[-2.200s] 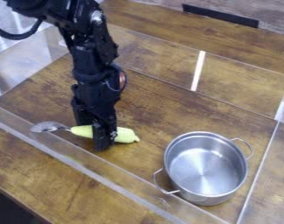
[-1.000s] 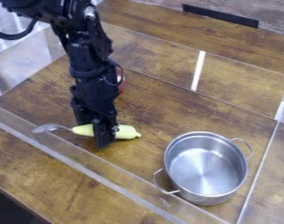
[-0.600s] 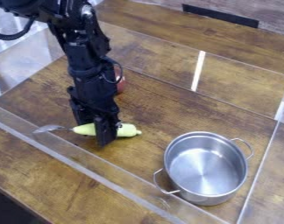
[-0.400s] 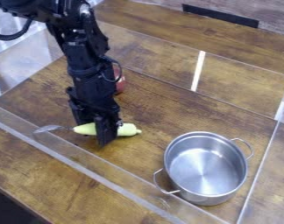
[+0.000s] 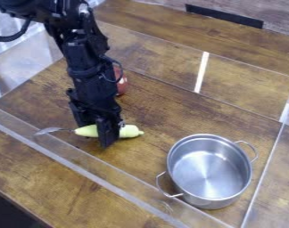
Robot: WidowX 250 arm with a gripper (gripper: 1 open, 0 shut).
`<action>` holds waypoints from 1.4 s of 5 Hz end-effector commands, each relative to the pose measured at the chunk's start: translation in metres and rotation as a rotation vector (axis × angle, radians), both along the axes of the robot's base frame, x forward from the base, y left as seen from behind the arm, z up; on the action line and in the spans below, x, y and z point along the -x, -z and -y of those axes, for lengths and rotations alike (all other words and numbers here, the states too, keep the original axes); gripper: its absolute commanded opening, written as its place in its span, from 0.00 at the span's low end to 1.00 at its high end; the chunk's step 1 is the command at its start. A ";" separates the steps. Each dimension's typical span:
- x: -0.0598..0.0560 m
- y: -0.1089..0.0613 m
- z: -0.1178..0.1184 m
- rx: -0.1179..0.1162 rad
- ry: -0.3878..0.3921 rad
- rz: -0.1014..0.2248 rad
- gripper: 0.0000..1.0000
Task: Move the green spoon to the right
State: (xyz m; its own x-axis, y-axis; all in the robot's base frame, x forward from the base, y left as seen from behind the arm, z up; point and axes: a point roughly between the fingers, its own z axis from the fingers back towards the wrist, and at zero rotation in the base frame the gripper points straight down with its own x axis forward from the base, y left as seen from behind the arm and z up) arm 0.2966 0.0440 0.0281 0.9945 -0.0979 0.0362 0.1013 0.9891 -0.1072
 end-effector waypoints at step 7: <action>-0.020 -0.004 0.025 0.001 0.073 -0.067 0.00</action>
